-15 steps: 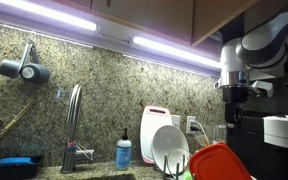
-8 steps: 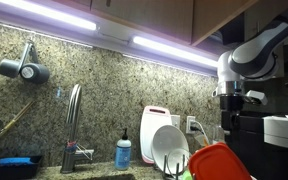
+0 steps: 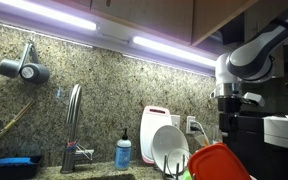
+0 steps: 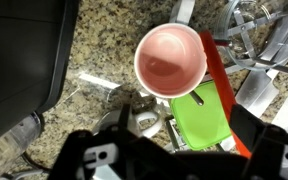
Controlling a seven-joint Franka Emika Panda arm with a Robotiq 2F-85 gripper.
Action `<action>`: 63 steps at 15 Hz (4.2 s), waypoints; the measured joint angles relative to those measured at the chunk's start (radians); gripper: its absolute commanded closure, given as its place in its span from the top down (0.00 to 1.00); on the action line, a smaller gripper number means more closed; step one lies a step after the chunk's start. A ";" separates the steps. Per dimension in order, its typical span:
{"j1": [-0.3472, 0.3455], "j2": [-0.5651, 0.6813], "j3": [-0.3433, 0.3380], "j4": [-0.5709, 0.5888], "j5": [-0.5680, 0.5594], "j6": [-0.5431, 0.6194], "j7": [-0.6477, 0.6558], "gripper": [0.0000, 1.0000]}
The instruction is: Take the orange lid and place it inside the upper cabinet
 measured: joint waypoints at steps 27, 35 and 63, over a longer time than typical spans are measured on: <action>0.052 0.002 0.015 0.035 -0.087 -0.149 0.051 1.00; 0.039 0.042 0.028 0.080 -0.058 -0.148 -0.106 1.00; 0.010 0.103 0.045 0.093 0.050 -0.069 -0.123 0.35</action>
